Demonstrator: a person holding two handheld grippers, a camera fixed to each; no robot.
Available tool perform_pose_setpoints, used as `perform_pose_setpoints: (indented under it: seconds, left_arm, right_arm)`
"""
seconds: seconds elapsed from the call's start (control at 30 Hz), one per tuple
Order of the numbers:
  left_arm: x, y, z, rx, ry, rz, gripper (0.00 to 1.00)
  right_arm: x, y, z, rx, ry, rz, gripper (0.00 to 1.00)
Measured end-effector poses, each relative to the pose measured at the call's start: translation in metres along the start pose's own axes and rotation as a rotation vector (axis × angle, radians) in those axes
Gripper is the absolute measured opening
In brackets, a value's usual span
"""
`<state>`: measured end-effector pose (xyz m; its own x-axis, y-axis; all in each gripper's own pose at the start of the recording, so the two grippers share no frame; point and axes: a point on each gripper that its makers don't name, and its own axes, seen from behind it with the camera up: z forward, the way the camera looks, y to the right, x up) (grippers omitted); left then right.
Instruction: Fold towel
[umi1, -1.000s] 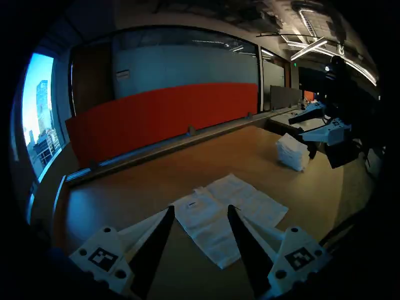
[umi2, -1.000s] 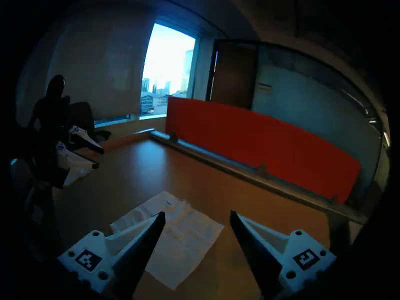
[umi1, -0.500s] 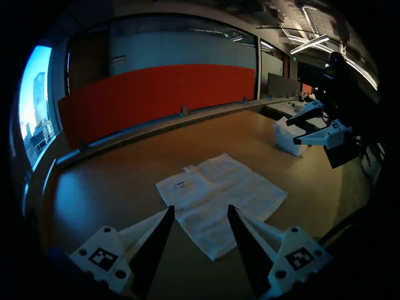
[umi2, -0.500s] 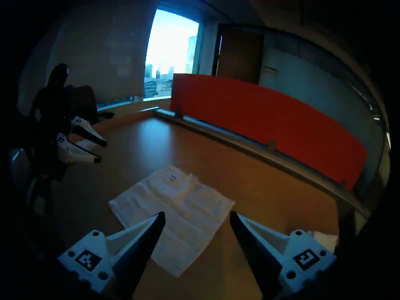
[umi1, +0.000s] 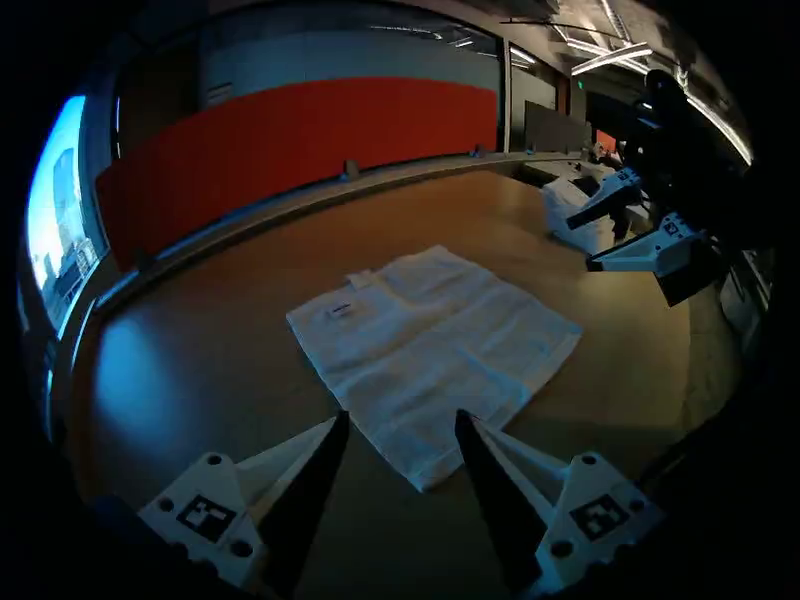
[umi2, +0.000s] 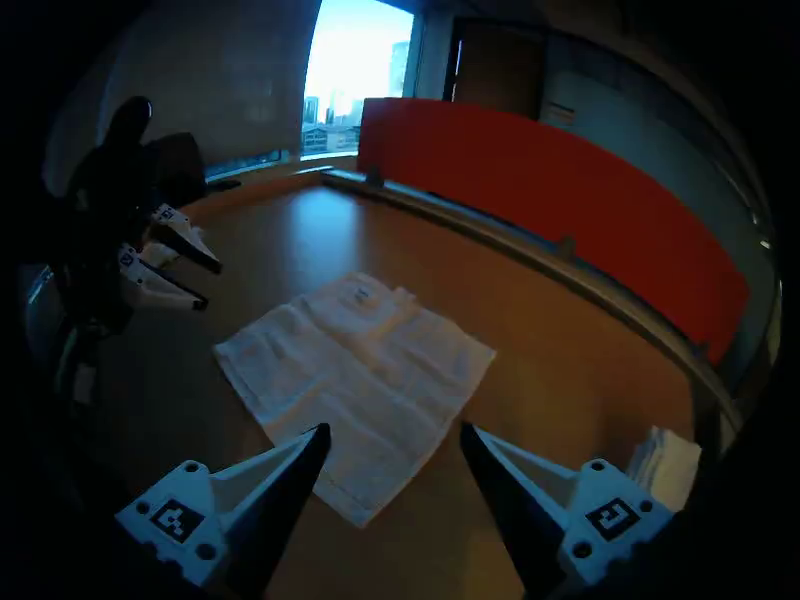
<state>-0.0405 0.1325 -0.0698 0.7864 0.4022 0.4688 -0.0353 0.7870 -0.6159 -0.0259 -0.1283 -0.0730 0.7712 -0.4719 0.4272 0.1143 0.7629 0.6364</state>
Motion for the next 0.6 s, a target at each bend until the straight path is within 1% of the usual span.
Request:
perform_pose_setpoints:
  seconds: [0.1,0.37,0.6]
  left_arm:
    - [-0.012,0.002,0.007,-0.003,-0.017,0.005,0.78]
    - [-0.046,0.01,0.025,-0.017,-0.09,0.022,0.78]
    - [-0.065,0.014,0.035,-0.034,-0.134,0.014,0.78]
  right_arm:
    - [-0.011,-0.005,0.006,0.009,-0.021,-0.006,1.0]
    - [-0.04,-0.017,0.018,0.04,-0.073,-0.016,1.0]
    - [-0.066,-0.023,0.026,0.063,-0.12,-0.011,1.0]
